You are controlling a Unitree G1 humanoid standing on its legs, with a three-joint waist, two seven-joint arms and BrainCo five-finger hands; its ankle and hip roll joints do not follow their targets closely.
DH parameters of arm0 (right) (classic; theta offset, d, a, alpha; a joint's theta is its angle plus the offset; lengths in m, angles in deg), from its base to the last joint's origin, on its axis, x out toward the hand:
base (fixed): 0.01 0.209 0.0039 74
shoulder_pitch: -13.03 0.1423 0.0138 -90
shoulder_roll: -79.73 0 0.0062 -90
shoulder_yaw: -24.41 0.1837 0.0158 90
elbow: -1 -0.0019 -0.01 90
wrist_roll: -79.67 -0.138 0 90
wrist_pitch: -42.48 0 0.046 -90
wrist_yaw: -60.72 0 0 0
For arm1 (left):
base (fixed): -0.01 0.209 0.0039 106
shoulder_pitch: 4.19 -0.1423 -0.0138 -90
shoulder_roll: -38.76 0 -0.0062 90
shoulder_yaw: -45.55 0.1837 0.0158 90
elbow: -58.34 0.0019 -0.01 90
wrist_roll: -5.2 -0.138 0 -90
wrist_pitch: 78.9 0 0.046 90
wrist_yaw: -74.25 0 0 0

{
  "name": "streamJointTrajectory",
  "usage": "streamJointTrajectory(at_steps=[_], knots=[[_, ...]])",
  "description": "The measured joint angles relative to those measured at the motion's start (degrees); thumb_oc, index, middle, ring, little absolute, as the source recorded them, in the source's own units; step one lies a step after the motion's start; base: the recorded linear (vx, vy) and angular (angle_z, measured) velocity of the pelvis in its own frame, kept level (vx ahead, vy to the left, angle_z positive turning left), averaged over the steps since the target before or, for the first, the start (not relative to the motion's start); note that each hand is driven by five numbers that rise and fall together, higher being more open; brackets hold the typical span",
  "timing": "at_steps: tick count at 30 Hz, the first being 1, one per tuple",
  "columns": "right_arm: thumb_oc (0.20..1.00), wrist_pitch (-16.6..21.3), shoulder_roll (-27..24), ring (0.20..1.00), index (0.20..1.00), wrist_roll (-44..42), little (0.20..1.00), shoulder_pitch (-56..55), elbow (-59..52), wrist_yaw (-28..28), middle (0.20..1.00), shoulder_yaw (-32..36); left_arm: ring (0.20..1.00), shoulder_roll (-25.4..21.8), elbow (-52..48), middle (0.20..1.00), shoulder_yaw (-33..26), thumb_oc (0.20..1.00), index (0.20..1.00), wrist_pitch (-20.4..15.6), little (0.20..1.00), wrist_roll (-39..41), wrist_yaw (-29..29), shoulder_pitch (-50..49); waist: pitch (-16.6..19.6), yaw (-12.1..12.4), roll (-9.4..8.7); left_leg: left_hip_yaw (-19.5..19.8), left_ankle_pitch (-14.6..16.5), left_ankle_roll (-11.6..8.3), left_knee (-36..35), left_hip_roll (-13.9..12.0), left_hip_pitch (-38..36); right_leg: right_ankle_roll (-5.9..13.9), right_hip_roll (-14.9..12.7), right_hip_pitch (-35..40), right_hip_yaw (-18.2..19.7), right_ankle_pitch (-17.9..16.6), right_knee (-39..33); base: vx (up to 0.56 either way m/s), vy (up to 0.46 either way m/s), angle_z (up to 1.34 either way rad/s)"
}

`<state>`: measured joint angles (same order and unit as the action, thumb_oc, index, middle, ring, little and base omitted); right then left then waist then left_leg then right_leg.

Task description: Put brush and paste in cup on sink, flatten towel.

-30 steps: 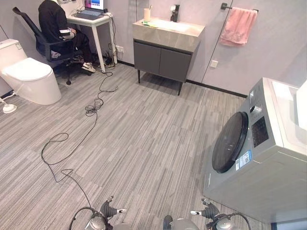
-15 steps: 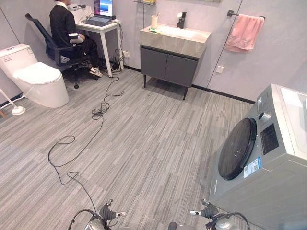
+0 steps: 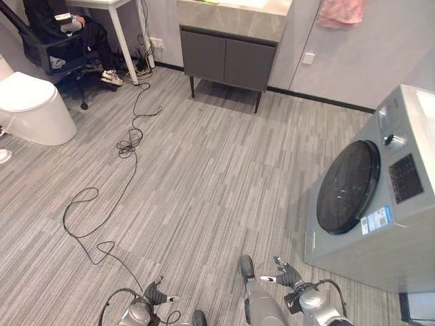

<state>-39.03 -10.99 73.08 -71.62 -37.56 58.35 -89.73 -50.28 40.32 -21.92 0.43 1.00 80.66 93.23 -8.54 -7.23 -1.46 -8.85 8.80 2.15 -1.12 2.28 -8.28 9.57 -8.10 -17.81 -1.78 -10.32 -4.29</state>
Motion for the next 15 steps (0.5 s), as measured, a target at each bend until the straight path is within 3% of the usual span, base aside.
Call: streamJointTrajectory(at_steps=[1, 2, 3, 5, 6, 7, 8, 9, 11, 12, 15], knots=[[1.0, 0.0, -0.2, 1.0, 1.0, 0.1, 1.0, 0.0, -0.1, 0.1, 1.0, 0.0, 1.0, 0.2, 0.0, 1.0, 0.0, 1.0, 1.0, 0.0, 1.0, 0.0, 0.0, 0.0, 0.1, -0.1, 0.16, 0.6, 1.4, -0.93, 0.0, -0.3, -1.8, -0.51, 0.1, -0.1, -0.7, -0.2, 1.7, 0.54, -0.476, 0.56], [1.0, -0.2, -1.3, 1.0, 1.0, 0.7, 1.0, -0.2, 0.1, 0.1, 1.0, -0.3, 1.0, 0.9, 0.2, 1.0, 0.2, 1.0, 1.0, 0.4, 1.0, -0.1, 0.1, -0.2, 0.7, -0.5, 0.44, 2.2, 3.2, -3.22, 0.6, -1.8, -3.6, -3.09, 1.6, 0.5, -0.6, -1.3, 6.5, 0.53, -0.479, 0.87], [1.0, -0.4, -3.3, 1.0, 1.0, 0.9, 1.0, -0.6, -0.1, 0.3, 1.0, -1.2, 1.0, 2.0, 0.6, 1.0, 0.9, 1.0, 1.0, 0.7, 1.0, -0.3, -0.2, -0.4, 1.1, -1.3, 2.5, 3.6, 4.5, -5.18, 4.8, -4.2, -3.5, -5.48, 3.7, 1.1, -1.2, 0.3, 9.8, 0.37, -0.374, 0.9], [1.0, -0.5, -4.3, 1.0, 1.0, 1.8, 1.0, 0.0, 0.7, 0.3, 1.0, 0.3, 1.0, 2.5, 1.1, 1.0, 0.8, 1.0, 1.0, 0.9, 1.0, -0.3, -0.4, -0.4, 1.2, -1.2, 2.63, 1.8, 3.7, -8.71, 19.9, -7.9, 1.6, -7.69, 5.4, 5.1, -3.1, 2.4, 9.3, 0.24, -0.352, 0.37], [1.0, -0.2, -4.7, 1.0, 1.0, 1.8, 1.0, 0.9, 0.8, 0.3, 1.0, 0.9, 1.0, 2.5, 0.9, 1.0, 0.3, 1.0, 1.0, 0.9, 1.0, -0.3, -0.6, -1.2, 1.3, -0.9, 2.72, 2.6, 0.7, -11.59, 27.6, -9.5, 4.7, -9.55, 6.5, 7.0, -3.8, 3.5, 9.0, 0.25, -0.401, 0.03], [1.0, 0.1, -5.2, 1.0, 1.0, 1.8, 1.0, 1.5, 1.2, 0.0, 1.0, 1.8, 1.0, 2.4, 0.6, 1.0, 0.4, 1.0, 1.0, 0.9, 1.0, -0.3, -0.7, -0.9, 1.4, -0.9, 2.25, 4.1, -6.5, -13.52, 40.4, -11.2, 11.7, -11.57, 7.4, 8.2, -4.4, 4.9, 9.0, 0.25, -0.37, -0.02], [1.0, 0.1, -5.7, 1.0, 1.0, 1.8, 1.0, 1.9, 1.6, -0.1, 1.0, 1.7, 1.0, 2.1, -0.2, 1.0, 0.5, 1.0, 1.0, 0.9, 1.0, -0.3, -0.8, -0.6, 1.3, -0.1, 1.66, 5.2, -15.9, -12.88, 48.5, -12.0, 16.8, -12.89, 7.9, 9.3, -4.4, 5.8, 8.8, 0.27, -0.297, -0.12], [1.0, 0.1, -6.0, 1.0, 1.0, 1.8, 1.0, 3.4, 3.1, -0.3, 1.0, 1.3, 1.0, 1.5, -1.4, 1.0, 0.9, 1.0, 1.0, 0.8, 1.0, -0.3, -0.8, -0.4, 0.7, 1.1, 0.39, 4.1, -18.1, -13.01, 54.3, -13.0, 21.6, -14.24, 8.1, 11.7, -3.7, 6.7, 7.8, 0.29, -0.222, -0.15], [1.0, 0.0, -5.7, 1.0, 1.0, 1.9, 1.0, 4.1, 5.4, -1.0, 1.0, 0.9, 1.0, 0.9, -1.4, 1.0, 0.8, 1.0, 1.0, 0.9, 1.0, -0.3, -0.7, 0.9, 0.1, 1.7, -1.14, -2.3, -14.2, -10.9, 51.8, -14.8, 23.4, -14.45, 7.8, 14.6, -3.5, 6.9, 6.2, 0.33, -0.123, 0.02], [1.0, -0.3, -6.0, 1.0, 1.0, 2.6, 1.0, 4.1, 5.6, -1.5, 1.0, 0.0, 1.0, 0.2, -1.3, 1.0, 0.7, 1.0, 1.0, 0.8, 1.0, -0.3, -0.6, 2.2, -0.2, 1.5, -2.22, -7.8, -12.4, -9.93, 39.9, -14.1, 24.9, -15.28, 7.1, 18.8, -3.8, 8.1, 2.8, 0.35, -0.039, 0.2], [1.0, -0.3, -5.7, 1.0, 1.0, 3.0, 1.0, 4.4, 5.7, -1.6, 1.0, -0.7, 1.0, -0.3, -1.7, 1.0, 0.6, 1.0, 1.0, 0.9, 1.0, -0.4, -0.4, 2.6, -0.2, 2.1, -1.64, -10.9, -12.7, -9.66, 27.0, -13.6, 27.2, -14.78, 8.5, 21.6, -4.0, 8.2, 1.1, 0.49, 0.095, -0.23]])
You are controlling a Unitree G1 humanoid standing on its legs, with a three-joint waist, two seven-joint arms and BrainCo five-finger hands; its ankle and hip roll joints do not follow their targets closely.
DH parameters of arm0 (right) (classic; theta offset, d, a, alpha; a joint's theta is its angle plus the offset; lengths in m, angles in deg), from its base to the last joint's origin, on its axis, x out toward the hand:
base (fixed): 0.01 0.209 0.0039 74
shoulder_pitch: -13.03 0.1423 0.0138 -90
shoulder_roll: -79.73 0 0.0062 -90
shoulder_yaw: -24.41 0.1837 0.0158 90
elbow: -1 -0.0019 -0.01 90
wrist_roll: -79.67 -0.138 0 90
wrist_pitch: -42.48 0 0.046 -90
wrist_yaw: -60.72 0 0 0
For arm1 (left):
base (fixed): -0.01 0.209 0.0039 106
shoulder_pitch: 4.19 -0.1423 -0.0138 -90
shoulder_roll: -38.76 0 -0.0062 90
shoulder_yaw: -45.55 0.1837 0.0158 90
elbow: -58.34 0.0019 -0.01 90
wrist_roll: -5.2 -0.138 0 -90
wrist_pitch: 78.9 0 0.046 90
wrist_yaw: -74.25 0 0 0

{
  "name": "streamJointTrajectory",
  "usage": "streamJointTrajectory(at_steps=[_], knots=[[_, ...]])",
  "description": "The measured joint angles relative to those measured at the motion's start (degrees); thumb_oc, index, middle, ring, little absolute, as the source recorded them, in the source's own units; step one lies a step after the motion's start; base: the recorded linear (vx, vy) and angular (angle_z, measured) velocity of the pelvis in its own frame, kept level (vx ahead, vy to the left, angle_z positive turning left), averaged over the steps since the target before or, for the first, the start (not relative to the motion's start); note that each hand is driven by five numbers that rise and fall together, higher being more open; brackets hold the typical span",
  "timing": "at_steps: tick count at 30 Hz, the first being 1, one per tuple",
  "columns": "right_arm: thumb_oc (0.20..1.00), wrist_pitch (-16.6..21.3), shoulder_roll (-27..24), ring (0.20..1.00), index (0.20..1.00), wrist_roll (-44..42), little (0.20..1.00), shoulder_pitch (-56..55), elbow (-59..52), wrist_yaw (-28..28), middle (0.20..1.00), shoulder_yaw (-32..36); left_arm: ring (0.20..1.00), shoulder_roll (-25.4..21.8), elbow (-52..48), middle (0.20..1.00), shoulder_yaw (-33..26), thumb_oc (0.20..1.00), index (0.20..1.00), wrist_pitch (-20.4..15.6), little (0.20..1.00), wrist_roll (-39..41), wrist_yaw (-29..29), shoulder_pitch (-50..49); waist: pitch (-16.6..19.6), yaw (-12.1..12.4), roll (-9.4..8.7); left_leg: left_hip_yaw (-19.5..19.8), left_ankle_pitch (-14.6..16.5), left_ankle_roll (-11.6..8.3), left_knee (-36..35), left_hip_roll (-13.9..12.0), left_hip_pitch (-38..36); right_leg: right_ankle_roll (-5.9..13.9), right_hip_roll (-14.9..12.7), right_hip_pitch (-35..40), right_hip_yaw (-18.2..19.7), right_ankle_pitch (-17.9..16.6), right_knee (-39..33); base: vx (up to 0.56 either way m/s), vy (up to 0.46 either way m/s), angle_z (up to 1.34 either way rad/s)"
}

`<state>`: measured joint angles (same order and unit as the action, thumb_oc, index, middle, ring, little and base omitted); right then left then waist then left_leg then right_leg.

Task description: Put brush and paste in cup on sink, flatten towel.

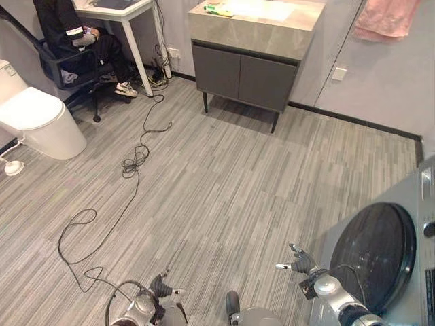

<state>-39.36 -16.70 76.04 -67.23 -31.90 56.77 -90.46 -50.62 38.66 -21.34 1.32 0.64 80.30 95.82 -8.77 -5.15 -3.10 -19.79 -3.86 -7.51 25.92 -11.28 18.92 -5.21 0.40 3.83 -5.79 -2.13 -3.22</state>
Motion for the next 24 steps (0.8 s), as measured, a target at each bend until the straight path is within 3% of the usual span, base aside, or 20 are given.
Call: streamJointTrajectory(at_steps=[1, 2, 3, 4, 5, 6, 8, 10, 11, 12, 14, 15, 16, 17, 18, 19, 20, 21, 22, 24], knots=[[1.0, 0.4, 0.3, 1.0, 1.0, 0.2, 1.0, 0.5, 0.5, -0.1, 1.0, -0.6, 1.0, -0.1, 0.6, 1.0, -1.0, 1.0, 1.0, 0.0, 1.0, 0.0, 0.0, -1.7, 0.6, 0.3, 1.71, 3.0, -1.1, -0.48, -23.5, 2.5, -2.0, 3.81, 2.3, 2.4, 1.5, 2.7, -1.7, 0.47, 0.109, -0.58], [1.0, 0.4, 0.4, 1.0, 1.0, 0.5, 1.0, 0.5, 1.1, -0.2, 1.0, -0.7, 1.0, -0.1, 0.6, 1.0, -1.5, 1.0, 1.0, 0.0, 1.0, 0.0, 0.0, -2.2, 0.2, 0.4, 2.72, 5.2, -1.8, -0.47, -29.5, 2.5, -2.3, 4.53, 3.6, 3.5, 2.3, 3.3, -1.7, 0.82, 0.165, -0.83], [1.0, 0.3, 0.3, 1.0, 1.0, 2.3, 1.0, -0.1, 2.2, -0.4, 1.0, -2.2, 1.0, -0.4, 0.8, 1.0, -2.2, 1.0, 1.0, 0.0, 1.0, 0.0, 0.1, -2.8, -0.6, 1.8, 3.21, 8.3, -2.5, 0.29, -31.9, 3.6, -1.5, 4.85, 4.4, 5.2, 2.8, 3.8, -1.7, 0.72, 0.145, -0.71], [1.0, 0.3, 0.3, 1.0, 1.0, 2.3, 1.0, -0.3, 2.2, -0.4, 1.0, -2.5, 1.0, -0.4, 0.8, 1.0, -2.3, 1.0, 1.0, 0.0, 1.0, 0.0, 0.2, -3.1, -0.6, 2.2, 3.16, 8.1, -2.5, 0.29, -31.9, 4.1, -1.5, 4.85, 4.1, 5.5, 2.8, 3.8, -1.7, 0.89, 0.188, -1.35], [1.0, 0.3, 1.0, 1.0, 1.0, 3.2, 1.0, 0.7, 3.6, -0.1, 1.0, -3.9, 1.0, -0.2, 2.1, 1.0, -4.3, 1.0, 1.0, -0.1, 1.0, 0.1, 0.3, -4.4, -1.1, 4.2, 1.55, 9.1, -2.8, 0.47, -31.8, 5.7, -2.7, 6.41, 2.7, 7.4, 9.1, 7.2, -1.6, 0.57, 0.159, -1.31], [1.0, 0.3, 1.0, 1.0, 1.0, 3.9, 1.0, 0.8, 3.8, 0.1, 1.0, -4.1, 1.0, 0.2, 2.2, 1.0, -4.9, 1.0, 1.0, 0.1, 1.0, 0.2, 0.5, -4.7, -1.4, 4.7, 0.76, 10.4, -3.5, 1.52, -31.8, 6.3, -3.5, 5.14, 2.7, 8.0, 10.3, 7.1, -1.6, 0.35, 0.103, -1.43], [1.0, 0.3, 1.2, 1.0, 1.0, 4.9, 1.0, 0.2, 3.7, 0.4, 1.0, -4.5, 1.0, 0.2, 2.7, 1.0, -4.8, 1.0, 1.0, 0.0, 1.0, 0.1, 0.4, -5.1, -0.8, 4.9, 1.59, 11.3, -6.1, 5.56, -31.8, 7.3, -5.4, 5.42, 3.1, 10.2, 12.3, 7.3, -1.6, 0.46, 0.22, -0.93], [1.0, 0.2, 1.0, 1.0, 1.0, 5.3, 1.0, -0.9, 3.3, 0.6, 1.0, -4.7, 1.0, 0.1, 3.2, 1.0, -4.4, 1.0, 1.0, 0.0, 1.0, 0.1, 0.4, -5.6, 0.1, 5.0, 2.75, 11.4, -5.9, 7.39, -31.0, 7.1, -6.8, 5.71, 4.2, 11.2, 13.3, 8.6, -0.6, 0.52, 0.301, -0.7], [1.0, 0.0, 1.8, 1.0, 1.0, 6.7, 1.0, -2.3, 1.6, 0.8, 1.0, -5.7, 1.0, -0.6, 4.6, 1.0, -4.0, 1.0, 1.0, 0.1, 1.0, 0.1, 0.4, -5.0, -0.3, 5.1, 0.81, 10.0, -5.8, 9.36, -25.9, 7.5, -6.8, 6.68, 3.2, 8.9, 12.1, 13.1, 9.5, 0.3, 0.234, -0.7], [1.0, -0.1, 2.3, 1.0, 1.0, 6.7, 1.0, -3.5, 0.8, 1.0, 1.0, -6.3, 1.0, -0.8, 4.9, 1.0, -3.9, 1.0, 1.0, 0.0, 1.0, 0.1, 0.5, -5.0, 0.7, 5.1, 0.45, 9.1, -3.8, 9.66, -26.3, 8.3, -8.7, 7.74, 2.5, 5.0, 11.4, 13.8, 18.1, 0.43, 0.329, -0.61], [1.0, -0.1, 1.8, 1.0, 1.0, 6.6, 1.0, -4.2, -3.9, 1.6, 1.0, -7.6, 1.0, -0.9, 4.8, 1.0, -2.7, 1.0, 1.0, 0.1, 1.0, 0.1, 0.5, -5.1, 0.7, 4.6, 0.93, 7.3, -2.2, 9.66, -26.7, 9.2, -10.8, 10.41, 1.3, -6.7, 9.5, 11.2, 42.1, 0.35, 0.317, -0.4], [1.0, 0.2, 1.9, 1.0, 1.0, 6.6, 1.0, -4.7, -5.9, 1.6, 1.0, -7.0, 1.0, -1.0, 4.5, 1.0, -2.4, 1.0, 1.0, 0.1, 1.0, 0.0, 0.4, -4.8, 0.8, 3.7, 0.39, 7.2, -1.3, 11.14, -27.5, 10.9, -12.3, 10.5, -0.5, -11.1, 8.6, 9.4, 50.6, 0.24, 0.246, -0.08], [1.0, 0.4, 2.1, 1.0, 1.0, 6.6, 1.0, -5.2, -6.7, 1.7, 1.0, -6.6, 1.0, -1.0, 4.6, 1.0, -2.1, 1.0, 1.0, 0.1, 1.0, 0.0, 0.5, -5.1, 0.8, 2.9, 0.18, 7.4, -0.9, 12.31, -28.0, 12.2, -13.5, 10.42, -1.9, -13.3, 8.2, 9.6, 53.8, 0.25, 0.242, 0.15], [1.0, 0.4, 2.2, 1.0, 1.0, 6.6, 1.0, -5.3, -6.7, 1.7, 1.0, -5.9, 1.0, -0.9, 4.1, 1.0, -1.5, 1.0, 1.0, 0.0, 1.0, -0.1, 0.5, -4.9, 0.7, 2.7, 0.02, 6.6, -0.8, 13.84, -29.1, 14.2, -16.0, 10.72, -5.9, -16.0, 6.1, 10.5, 57.1, 0.22, 0.152, 0.15], [1.0, 0.2, 2.3, 1.0, 1.0, 6.5, 1.0, -5.0, -6.6, 1.7, 1.0, -5.3, 1.0, -1.0, 2.9, 1.0, -1.6, 1.0, 1.0, -0.1, 1.0, -0.2, 0.6, -4.9, 0.4, 3.0, 1.66, 6.8, 1.4, 15.0, -29.0, 15.1, -16.9, 10.57, -8.3, -19.1, 4.6, 10.4, 56.5, 0.49, 0.242, 0.02], [1.0, 0.3, 2.2, 1.0, 1.0, 6.5, 1.0, -3.6, -7.0, 1.7, 1.0, -5.3, 1.0, -0.9, 2.5, 1.0, -1.9, 1.0, 1.0, 0.1, 1.0, -0.2, 1.1, -3.7, -0.7, 2.9, 2.9, 7.0, 2.3, 15.58, -29.4, 15.1, -18.0, 10.67, -8.2, -21.6, 4.7, 10.8, 53.7, 0.5, 0.151, -0.07], [1.0, 0.4, 2.1, 1.0, 1.0, 6.5, 1.0, -1.9, -7.6, 1.8, 1.0, -5.0, 1.0, -1.2, 2.9, 1.0, -2.0, 1.0, 1.0, 0.3, 1.0, -0.5, 1.5, -2.8, -2.6, 2.7, 5.08, 7.7, 3.2, 15.99, -30.0, 14.4, -18.8, 11.06, -6.8, -24.5, 3.6, 11.7, 45.6, 0.55, 0.101, -0.07], [1.0, 0.5, 2.0, 1.0, 1.0, 6.5, 1.0, -0.9, -8.4, 1.7, 1.0, -5.0, 1.0, -1.9, 3.7, 1.0, -2.4, 1.0, 1.0, 0.5, 1.0, -0.5, 1.8, -1.8, -3.7, 2.4, 5.7, 7.9, 4.2, 15.62, -30.0, 14.0, -19.2, 11.37, -5.2, -26.9, 3.3, 11.0, 34.0, 0.62, -0.009, 0.14], [1.0, 0.5, 2.1, 1.0, 1.0, 6.5, 1.0, -1.2, -8.2, 1.7, 1.0, -5.1, 1.0, -2.0, 5.7, 1.0, -2.7, 1.0, 1.0, 0.7, 1.0, -0.5, 2.0, -0.3, -4.3, 1.7, 4.96, 8.5, 4.8, 14.85, -30.2, 14.5, -20.5, 11.3, -4.3, -26.9, 2.6, 9.0, 22.4, 0.69, -0.039, 0.5], [1.0, 0.4, 2.1, 1.0, 1.0, 6.5, 1.0, -3.4, -8.2, 1.6, 1.0, -3.9, 1.0, -2.3, 5.0, 1.0, -1.9, 1.0, 1.0, 0.5, 1.0, -2.6, 2.4, 0.3, -4.5, -0.6, 1.45, 11.7, 10.4, 13.61, -29.6, 17.5, -25.1, 13.44, -3.7, -27.2, 8.7, 2.8, 2.6, 0.65, -0.057, 0.93]])
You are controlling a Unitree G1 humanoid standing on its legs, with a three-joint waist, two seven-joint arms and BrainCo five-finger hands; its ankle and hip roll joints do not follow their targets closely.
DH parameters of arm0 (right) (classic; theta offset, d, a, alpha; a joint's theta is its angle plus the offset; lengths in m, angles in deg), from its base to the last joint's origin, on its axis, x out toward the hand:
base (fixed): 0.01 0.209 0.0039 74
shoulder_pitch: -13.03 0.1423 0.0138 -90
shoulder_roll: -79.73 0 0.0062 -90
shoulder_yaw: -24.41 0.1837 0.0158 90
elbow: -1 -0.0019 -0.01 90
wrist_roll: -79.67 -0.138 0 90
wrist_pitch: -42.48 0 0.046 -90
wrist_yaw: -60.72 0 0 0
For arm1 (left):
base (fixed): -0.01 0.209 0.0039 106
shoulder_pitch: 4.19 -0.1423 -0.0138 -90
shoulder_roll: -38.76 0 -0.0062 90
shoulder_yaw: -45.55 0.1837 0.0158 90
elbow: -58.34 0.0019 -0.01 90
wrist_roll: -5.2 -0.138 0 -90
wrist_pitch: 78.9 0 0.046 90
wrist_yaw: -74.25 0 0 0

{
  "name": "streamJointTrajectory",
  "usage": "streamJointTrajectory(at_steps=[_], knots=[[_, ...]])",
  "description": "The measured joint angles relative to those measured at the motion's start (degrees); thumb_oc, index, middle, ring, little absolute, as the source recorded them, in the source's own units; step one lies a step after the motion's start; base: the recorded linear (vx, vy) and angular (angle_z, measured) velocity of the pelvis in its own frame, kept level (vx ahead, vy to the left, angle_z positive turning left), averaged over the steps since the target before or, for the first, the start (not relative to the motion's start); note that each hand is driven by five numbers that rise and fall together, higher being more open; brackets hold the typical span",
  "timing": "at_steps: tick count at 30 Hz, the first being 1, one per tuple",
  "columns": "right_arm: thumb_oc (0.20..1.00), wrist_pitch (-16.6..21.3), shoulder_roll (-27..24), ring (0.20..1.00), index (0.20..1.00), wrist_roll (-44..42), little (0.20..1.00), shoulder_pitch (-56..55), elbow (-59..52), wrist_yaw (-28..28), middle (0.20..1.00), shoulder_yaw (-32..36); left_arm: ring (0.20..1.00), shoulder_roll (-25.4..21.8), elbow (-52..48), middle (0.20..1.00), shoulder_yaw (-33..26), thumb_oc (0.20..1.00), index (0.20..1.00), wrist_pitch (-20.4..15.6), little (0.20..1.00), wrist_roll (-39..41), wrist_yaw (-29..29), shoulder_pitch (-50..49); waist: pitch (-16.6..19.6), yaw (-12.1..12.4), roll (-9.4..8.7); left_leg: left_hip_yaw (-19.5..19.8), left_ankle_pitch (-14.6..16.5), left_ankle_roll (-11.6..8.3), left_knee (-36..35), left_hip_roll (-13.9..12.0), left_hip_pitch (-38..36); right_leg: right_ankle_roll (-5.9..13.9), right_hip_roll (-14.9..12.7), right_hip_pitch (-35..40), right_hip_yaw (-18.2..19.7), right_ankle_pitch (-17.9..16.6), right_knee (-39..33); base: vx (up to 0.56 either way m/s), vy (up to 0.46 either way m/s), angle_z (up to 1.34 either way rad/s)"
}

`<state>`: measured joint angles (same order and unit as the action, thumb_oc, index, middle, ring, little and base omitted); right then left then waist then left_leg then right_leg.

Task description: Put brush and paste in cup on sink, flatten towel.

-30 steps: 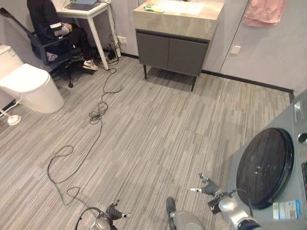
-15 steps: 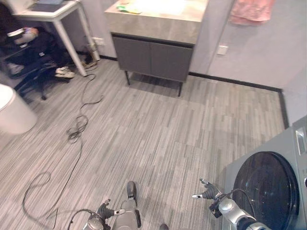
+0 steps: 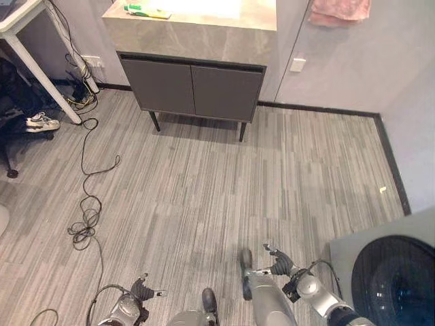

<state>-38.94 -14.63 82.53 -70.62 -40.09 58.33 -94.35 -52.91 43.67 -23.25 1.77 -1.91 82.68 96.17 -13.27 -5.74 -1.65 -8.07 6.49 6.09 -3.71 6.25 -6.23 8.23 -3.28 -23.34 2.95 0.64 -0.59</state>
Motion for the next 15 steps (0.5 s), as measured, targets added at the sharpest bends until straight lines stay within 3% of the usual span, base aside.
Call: streamJointTrajectory(at_steps=[1, 2, 3, 4, 5, 6, 7, 8, 9, 10, 11, 12, 13, 15], knots=[[1.0, 0.0, 0.0, 1.0, 1.0, 0.0, 1.0, -0.7, 0.0, 0.0, 1.0, 1.0, 1.0, 0.5, 0.0, 1.0, 0.3, 1.0, 1.0, -0.2, 1.0, -0.8, -0.1, 0.4, 0.4, -0.9, -0.82, 1.2, 1.9, 0.01, 0.7, 0.3, -1.3, -0.24, 0.2, 0.0, 1.0, -1.1, -4.8, 0.65, -0.09, 0.78], [1.0, 0.0, 0.0, 1.0, 1.0, -0.1, 1.0, -1.0, 0.0, 0.0, 1.0, 1.8, 1.0, 1.0, -0.1, 1.0, 0.4, 1.0, 1.0, -0.3, 1.0, -0.9, -0.1, 0.5, 0.4, -1.3, -0.88, 2.2, 2.8, -0.62, 0.4, 0.3, -3.2, -0.66, 0.3, -0.8, 0.9, -2.9, -4.8, 0.69, -0.17, 0.67], [1.0, -0.1, -0.3, 1.0, 1.0, 0.0, 1.0, -1.9, -0.1, 0.0, 1.0, 2.8, 1.0, 2.2, -0.4, 1.0, 0.4, 1.0, 1.0, -0.3, 1.0, -1.9, -0.2, -0.1, 1.2, -2.0, 0.03, 3.9, 5.8, -2.48, 0.1, -1.0, -6.9, -1.51, 0.5, 0.0, -2.8, -5.2, -2.9, 0.69, -0.226, 0.61], [1.0, -0.3, -0.4, 1.0, 1.0, 0.1, 1.0, -2.2, -0.1, 0.0, 1.0, 2.9, 1.0, 2.6, -0.8, 1.0, 0.6, 1.0, 1.0, -0.2, 1.0, -2.2, -0.3, -0.6, 1.6, -2.6, 0.92, 4.6, 7.1, -3.91, 0.3, -1.9, -8.5, -1.36, 0.4, 1.0, -5.7, -5.3, -1.2, 0.38, -0.17, 0.61], [1.0, -0.3, -0.9, 1.0, 1.0, 0.2, 1.0, -2.1, -0.1, 0.0, 1.0, 2.8, 1.0, 3.1, -1.5, 1.0, 1.3, 1.0, 1.0, -0.2, 1.0, -2.5, -0.2, -0.8, 1.8, -3.0, 1.52, 4.5, 7.8, -5.24, 1.4, -2.5, -10.1, -2.35, 0.4, 2.5, -6.9, -9.5, -0.3, 0.22, -0.152, 0.53], [1.0, -0.4, -1.3, 1.0, 1.0, 0.2, 1.0, -1.4, -0.1, -0.1, 1.0, 2.8, 1.0, 3.3, -2.1, 1.0, 2.4, 1.0, 1.0, -0.3, 1.0, -2.6, -0.3, -0.9, 1.9, -3.2, 1.76, 4.4, 8.0, -7.4, 5.7, -3.0, -9.5, -5.15, -0.1, 3.8, -6.3, -15.3, 0.2, 0.24, -0.199, 0.6], [1.0, -0.4, -2.9, 1.0, 1.0, 0.3, 1.0, -0.7, -0.4, -0.1, 1.0, 2.8, 1.0, 4.5, -2.3, 1.0, 2.6, 1.0, 1.0, -0.5, 1.0, -3.0, -0.3, 0.2, 1.9, -3.4, 2.71, 4.1, 6.9, -11.47, 12.2, -3.7, -7.3, -8.97, 0.1, 5.1, -6.7, -17.7, 0.5, 0.42, -0.454, 0.44], [1.0, -0.4, -3.8, 1.0, 1.0, 0.3, 1.0, 0.4, -0.5, -0.1, 1.0, 2.7, 1.0, 5.1, -2.7, 1.0, 2.1, 1.0, 1.0, -0.5, 1.0, -3.0, -0.3, 0.7, 1.8, -2.8, 3.2, 2.9, 4.4, -15.23, 17.2, -4.3, -5.8, -9.77, 0.0, 6.6, -6.7, -16.4, 0.7, 0.39, -0.477, 0.3], [1.0, -0.5, -4.8, 1.0, 1.0, 1.0, 1.0, 3.0, -1.2, 0.0, 1.0, 1.9, 1.0, 5.6, -2.3, 1.0, 1.8, 1.0, 1.0, -0.4, 1.0, -3.1, -0.3, 1.4, 1.7, -2.7, 3.48, 2.8, -2.1, -20.0, 30.1, -6.1, -1.2, -10.4, 0.6, 10.2, -7.1, -13.4, 1.0, 0.26, -0.36, 0.11], [1.0, -0.3, -5.4, 1.0, 1.0, 0.9, 1.0, 3.1, -2.4, -0.2, 1.0, 2.0, 1.0, 5.5, -2.1, 1.0, 0.9, 1.0, 1.0, -0.4, 1.0, -3.0, -0.2, 1.4, 1.5, -2.6, 3.03, 2.0, -10.7, -20.37, 40.8, -7.8, 2.9, -11.98, 0.6, 13.9, -8.2, -11.5, 0.3, 0.23, -0.256, 0.27], [1.0, 0.0, -5.8, 1.0, 1.0, 0.7, 1.0, 2.9, -3.5, -0.4, 1.0, 2.2, 1.0, 5.2, -2.3, 1.0, 0.3, 1.0, 1.0, -0.6, 1.0, -3.0, -0.2, 1.9, 1.3, -2.6, 2.09, 0.5, -14.3, -19.66, 49.1, -9.9, 7.0, -12.89, 0.8, 17.1, -8.7, -9.9, -0.8, 0.31, -0.263, 0.1], [1.0, 0.2, -5.5, 1.0, 1.0, 0.7, 1.0, 3.7, -2.7, -1.0, 1.0, 2.2, 1.0, 4.2, -2.6, 1.0, -0.3, 1.0, 1.0, -0.6, 1.0, -2.9, 0.3, 1.8, 1.4, -0.7, 0.21, -1.8, -12.1, -18.41, 53.1, -11.7, 11.1, -14.16, 0.9, 19.9, -8.2, -7.8, -0.6, 0.44, -0.327, 0.03], [1.0, 0.3, -5.3, 1.0, 1.0, 0.7, 1.0, 3.6, -2.1, -1.5, 1.0, 2.1, 1.0, 3.8, -2.4, 1.0, -0.2, 1.0, 1.0, -0.4, 1.0, -2.9, 0.4, 1.9, 1.5, 0.1, -1.0, -3.0, -10.5, -16.72, 53.4, -13.7, 14.6, -14.2, 0.8, 22.5, -8.3, -6.4, -1.3, 0.38, -0.215, -0.08], [1.0, 0.0, -4.9, 1.0, 1.0, 0.7, 1.0, 3.3, -0.8, -1.7, 1.0, 2.1, 1.0, 3.1, -2.4, 1.0, -0.2, 1.0, 1.0, -0.4, 1.0, -2.9, 0.9, 1.4, 1.5, 0.8, -2.93, -6.8, -9.8, -15.68, 48.3, -16.9, 18.8, -15.03, 0.7, 25.9, -9.0, -4.8, -2.8, 0.3, -0.052, 0.12]])
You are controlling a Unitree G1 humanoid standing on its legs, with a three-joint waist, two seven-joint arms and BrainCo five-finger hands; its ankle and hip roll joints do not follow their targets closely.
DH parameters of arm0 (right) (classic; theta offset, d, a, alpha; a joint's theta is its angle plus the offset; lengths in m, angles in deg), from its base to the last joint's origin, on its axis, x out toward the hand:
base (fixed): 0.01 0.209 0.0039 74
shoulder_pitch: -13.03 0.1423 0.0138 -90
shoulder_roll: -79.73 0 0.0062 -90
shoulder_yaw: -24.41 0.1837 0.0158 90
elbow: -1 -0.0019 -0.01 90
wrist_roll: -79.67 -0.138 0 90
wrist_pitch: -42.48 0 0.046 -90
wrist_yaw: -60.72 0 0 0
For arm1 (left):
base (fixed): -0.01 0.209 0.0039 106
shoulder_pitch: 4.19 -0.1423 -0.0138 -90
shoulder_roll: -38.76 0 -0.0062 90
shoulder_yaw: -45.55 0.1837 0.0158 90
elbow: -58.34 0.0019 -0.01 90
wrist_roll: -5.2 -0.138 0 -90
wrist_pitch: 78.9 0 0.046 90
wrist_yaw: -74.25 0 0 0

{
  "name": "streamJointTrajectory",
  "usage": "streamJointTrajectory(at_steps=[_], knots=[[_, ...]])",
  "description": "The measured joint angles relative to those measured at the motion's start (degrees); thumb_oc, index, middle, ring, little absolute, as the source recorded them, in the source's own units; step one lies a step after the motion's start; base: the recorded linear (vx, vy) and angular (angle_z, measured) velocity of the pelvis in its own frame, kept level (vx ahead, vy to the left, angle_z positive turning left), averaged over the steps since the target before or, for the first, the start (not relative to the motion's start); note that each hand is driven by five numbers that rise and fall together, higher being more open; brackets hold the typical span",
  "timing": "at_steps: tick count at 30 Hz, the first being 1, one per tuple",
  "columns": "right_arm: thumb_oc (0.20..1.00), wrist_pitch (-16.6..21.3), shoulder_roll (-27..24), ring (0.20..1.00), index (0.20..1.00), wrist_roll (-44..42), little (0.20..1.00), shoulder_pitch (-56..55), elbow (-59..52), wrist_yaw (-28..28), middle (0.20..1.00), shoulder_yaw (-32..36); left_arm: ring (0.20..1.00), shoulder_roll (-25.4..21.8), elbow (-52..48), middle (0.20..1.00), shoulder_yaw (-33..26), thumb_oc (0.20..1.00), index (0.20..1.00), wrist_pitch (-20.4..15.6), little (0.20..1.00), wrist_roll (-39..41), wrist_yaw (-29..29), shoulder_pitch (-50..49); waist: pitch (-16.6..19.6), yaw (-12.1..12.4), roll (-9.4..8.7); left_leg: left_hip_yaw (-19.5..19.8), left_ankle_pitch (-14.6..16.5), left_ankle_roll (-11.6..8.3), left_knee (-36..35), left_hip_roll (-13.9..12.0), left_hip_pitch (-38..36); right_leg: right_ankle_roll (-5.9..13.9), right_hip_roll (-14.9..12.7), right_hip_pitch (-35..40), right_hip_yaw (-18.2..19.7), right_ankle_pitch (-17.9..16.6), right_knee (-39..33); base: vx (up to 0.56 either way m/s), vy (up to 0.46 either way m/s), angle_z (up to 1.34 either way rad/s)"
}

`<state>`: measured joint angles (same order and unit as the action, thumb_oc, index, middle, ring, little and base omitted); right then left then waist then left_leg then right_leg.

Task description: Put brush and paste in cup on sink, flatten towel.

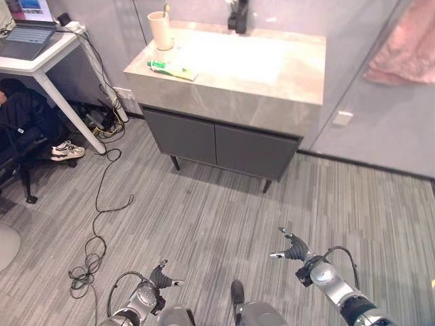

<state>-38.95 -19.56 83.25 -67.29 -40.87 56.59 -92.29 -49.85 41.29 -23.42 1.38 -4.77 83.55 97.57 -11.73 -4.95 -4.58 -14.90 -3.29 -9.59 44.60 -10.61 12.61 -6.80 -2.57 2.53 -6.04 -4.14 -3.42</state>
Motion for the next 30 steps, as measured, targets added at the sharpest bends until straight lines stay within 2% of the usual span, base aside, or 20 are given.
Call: streamJointTrajectory(at_steps=[2, 3, 4, 5, 7, 8, 9, 11, 12, 15, 18, 19, 20, 21, 22, 24, 25, 27, 28, 30], knots=[[1.0, 0.0, 0.0, 1.0, 1.0, 0.0, 1.0, -1.4, 0.3, -0.4, 1.0, 0.0, 1.0, -1.1, -1.0, 1.0, -0.1, 1.0, 1.0, 0.0, 1.0, 0.2, 0.9, -0.2, -0.2, 0.3, -0.28, -3.0, 0.0, 0.53, -9.7, -2.6, 5.1, 0.75, 0.7, 2.2, -0.6, 1.2, -0.3, 0.45, 0.106, -0.03], [1.0, 0.0, 0.3, 1.0, 1.0, 0.0, 1.0, -1.6, 0.3, -0.6, 1.0, 0.1, 1.0, -1.9, -1.0, 1.0, -0.1, 1.0, 1.0, 0.0, 1.0, 0.2, 1.1, -0.2, 0.0, 0.6, -0.41, -5.5, -0.3, 0.83, -18.2, -2.8, 4.3, 1.19, 0.7, 3.3, -0.5, 1.5, -1.2, 0.25, 0.103, -0.17], [1.0, 0.1, 0.4, 1.0, 1.0, 0.1, 1.0, -2.1, 0.9, -0.8, 1.0, -0.1, 1.0, -2.8, -0.9, 1.0, -0.1, 1.0, 1.0, 0.1, 1.0, 0.2, 1.2, -0.3, -0.1, 0.6, -0.22, -6.6, -1.3, 0.93, -31.8, -2.7, 2.5, 2.82, 1.5, 4.9, 0.4, 2.8, -1.5, 0.28, 0.113, -0.28], [1.0, 0.0, 0.9, 1.0, 1.0, 0.2, 1.0, -2.1, 2.4, -0.9, 1.0, -0.3, 1.0, -3.3, -0.9, 1.0, -0.1, 1.0, 1.0, 0.1, 1.0, 0.2, 1.4, -0.7, 0.1, 0.9, 0.63, -5.2, -2.5, 0.97, -40.1, -3.0, 1.9, 3.81, 2.6, 5.7, 1.3, 3.4, -1.5, 0.42, 0.179, -0.45], [1.0, 0.0, 1.1, 1.0, 1.0, 1.3, 1.0, -2.8, 4.1, -0.9, 1.0, -2.4, 1.0, -3.4, 0.0, 1.0, 0.0, 1.0, 1.0, 0.2, 1.0, 0.2, 1.7, -1.4, 0.4, 1.2, 0.66, -1.2, -4.6, 0.67, -47.3, -2.9, 1.3, 5.88, 3.0, 8.4, 2.6, 4.9, -1.5, 0.49, 0.218, -0.6], [1.0, 0.0, 1.1, 1.0, 1.0, 1.9, 1.0, -2.8, 4.4, -0.9, 1.0, -2.9, 1.0, -3.4, 0.4, 1.0, -0.1, 1.0, 1.0, 0.3, 1.0, 0.1, 1.7, -1.8, 1.0, 1.2, 0.88, 0.5, -4.6, 0.58, -48.8, -3.0, 1.4, 6.47, 3.0, 8.7, 3.2, 5.6, -1.5, 0.28, 0.123, -0.73], [1.0, 0.1, 1.1, 1.0, 1.0, 1.9, 1.0, -2.7, 4.6, -0.9, 1.0, -3.1, 1.0, -3.4, 0.3, 1.0, -0.2, 1.0, 1.0, 0.4, 1.0, 0.1, 1.7, -2.4, 1.3, 1.3, 0.75, 2.1, -4.4, 0.97, -48.6, -3.1, 1.7, 5.72, 2.7, 8.9, 4.6, 7.4, -1.5, 0.49, 0.231, -0.91], [1.0, 0.1, 0.1, 1.0, 1.0, 1.9, 1.0, -4.3, 4.5, -0.9, 1.0, -3.4, 1.0, -2.2, 0.2, 1.0, -0.1, 1.0, 1.0, 0.3, 1.0, 0.1, 1.7, -4.4, 2.3, 0.9, 2.51, 1.9, -2.7, 3.06, -45.6, -3.5, -0.5, 8.04, 2.2, 11.1, 6.7, 9.3, -1.5, 0.69, 0.387, -0.84], [1.0, -0.2, 2.0, 1.0, 1.0, 2.0, 1.0, -5.6, 7.5, -0.6, 1.0, -3.4, 1.0, -2.6, 1.3, 1.0, -1.3, 1.0, 1.0, 0.2, 1.0, 0.1, 1.6, -5.1, 3.3, 1.2, 0.77, 1.3, -6.1, 3.42, -46.0, -0.8, -4.0, 9.12, -1.0, 13.3, 8.8, 11.3, -1.0, 0.56, 0.414, -0.61], [1.0, 0.1, 3.6, 1.0, 1.0, 1.8, 1.0, -7.8, 6.6, -0.5, 1.0, -3.3, 1.0, -3.3, 1.9, 1.0, -1.2, 1.0, 1.0, 0.3, 1.0, 0.1, 1.6, -4.9, 4.1, 2.1, -0.07, 1.6, -4.2, 6.41, -45.1, 3.6, -5.5, 9.21, -5.1, 11.5, 8.6, 11.3, 5.2, 0.3, 0.311, -0.32], [1.0, 0.0, 4.9, 1.0, 1.0, 1.6, 1.0, -8.7, 6.2, -0.3, 1.0, -0.9, 1.0, -3.8, -0.4, 1.0, 0.8, 1.0, 1.0, -0.1, 1.0, 0.1, 1.4, -3.8, 4.8, 2.1, 0.91, 0.1, -2.2, 10.47, -45.3, 7.5, -5.7, 12.54, -8.7, 4.2, 10.1, 11.8, 16.8, 0.18, 0.299, -0.05], [1.0, -0.1, 5.1, 1.0, 1.0, 1.6, 1.0, -6.1, 5.7, -0.3, 1.0, -1.2, 1.0, -3.9, -0.2, 1.0, 2.2, 1.0, 1.0, -0.1, 1.0, 0.1, 1.3, -3.5, 4.3, 2.9, 2.82, -1.7, -1.9, 11.88, -45.8, 8.2, -6.1, 15.42, -9.1, -2.7, 11.8, 9.6, 28.0, 0.2, 0.281, -0.5], [1.0, -0.1, 4.8, 1.0, 1.0, 1.6, 1.0, -5.3, 4.0, -0.3, 1.0, -1.2, 1.0, -3.8, -0.2, 1.0, 2.9, 1.0, 1.0, 0.0, 1.0, 0.1, 1.2, -3.2, 3.4, 2.4, 4.17, -2.0, -1.3, 13.35, -46.7, 9.1, -7.2, 16.87, -9.3, -7.0, 11.8, 6.9, 36.0, 0.18, 0.298, -0.41], [1.0, -0.1, 4.6, 1.0, 1.0, 1.6, 1.0, -5.1, 2.3, -0.4, 1.0, -1.2, 1.0, -3.6, -0.8, 1.0, 2.9, 1.0, 1.0, 0.0, 1.0, 0.2, 1.1, -2.9, 2.6, 2.3, 5.49, -2.0, -1.3, 14.24, -48.2, 10.1, -8.8, 17.04, -9.6, -10.6, 12.0, 6.1, 42.5, 0.18, 0.281, 0.1], [1.0, 0.0, 4.6, 1.0, 1.0, 1.6, 1.0, -5.2, 1.2, -0.3, 1.0, -1.5, 1.0, -3.6, -2.0, 1.0, 3.0, 1.0, 1.0, -0.1, 1.0, 0.4, 1.1, -3.0, 2.6, 2.0, 6.42, -2.0, -0.8, 15.11, -49.0, 11.2, -10.1, 17.2, -9.7, -13.3, 11.9, 7.7, 45.1, 0.27, 0.384, 0.1], [1.0, 0.0, 4.7, 1.0, 1.0, 1.7, 1.0, -4.2, -0.8, 0.3, 1.0, -1.6, 1.0, -4.3, -2.6, 1.0, 4.2, 1.0, 1.0, -0.1, 1.0, 0.4, 1.2, -2.9, 2.0, 2.8, 6.37, -3.3, 0.3, 15.88, -50.3, 12.7, -12.0, 16.95, -9.2, -17.8, 11.2, 8.2, 47.2, 0.18, 0.209, -0.14], [1.0, 0.1, 4.8, 1.0, 1.0, 1.7, 1.0, -3.6, -1.5, 0.5, 1.0, -1.7, 1.0, -4.6, -2.1, 1.0, 4.6, 1.0, 1.0, 0.0, 1.0, 0.4, 1.1, -3.2, 1.7, 2.5, 6.53, -3.6, 0.6, 15.89, -50.3, 12.7, -12.2, 16.93, -8.0, -19.3, 11.5, 9.8, 46.9, 0.17, 0.084, -0.29], [1.0, 0.3, 4.7, 1.0, 1.0, 1.7, 1.0, -2.1, -3.8, 0.5, 1.0, -1.6, 1.0, -5.4, -1.8, 1.0, 4.5, 1.0, 1.0, 0.0, 1.0, -0.1, 0.8, -4.2, 1.0, 2.1, 6.46, -5.5, 0.9, 15.27, -50.2, 12.4, -13.2, 16.46, -6.6, -21.9, 7.1, 11.1, 39.7, 0.28, 0.044, -0.34], [1.0, 0.3, 4.5, 1.0, 1.0, 1.7, 1.0, -2.6, -4.5, 0.5, 1.0, -1.5, 1.0, -5.4, -1.1, 1.0, 4.3, 1.0, 1.0, 0.1, 1.0, -0.1, 0.9, -5.0, 1.3, 2.2, 5.58, -6.4, 2.4, 14.14, -50.2, 12.5, -14.0, 15.7, -9.1, -21.3, -4.5, 9.6, 26.7, 0.37, -0.061, -0.42], [1.0, 0.3, 4.5, 1.0, 1.0, 1.7, 1.0, -2.6, -5.1, 0.5, 1.0, -1.5, 1.0, -5.1, 0.7, 1.0, 2.4, 1.0, 1.0, 0.3, 1.0, -0.1, 0.6, -5.4, 1.9, 1.7, 4.57, -6.5, 3.4, 12.7, -50.0, 12.2, -14.1, 16.82, -7.4, -20.7, -5.1, 6.0, 11.3, 0.25, -0.041, -0.25]])
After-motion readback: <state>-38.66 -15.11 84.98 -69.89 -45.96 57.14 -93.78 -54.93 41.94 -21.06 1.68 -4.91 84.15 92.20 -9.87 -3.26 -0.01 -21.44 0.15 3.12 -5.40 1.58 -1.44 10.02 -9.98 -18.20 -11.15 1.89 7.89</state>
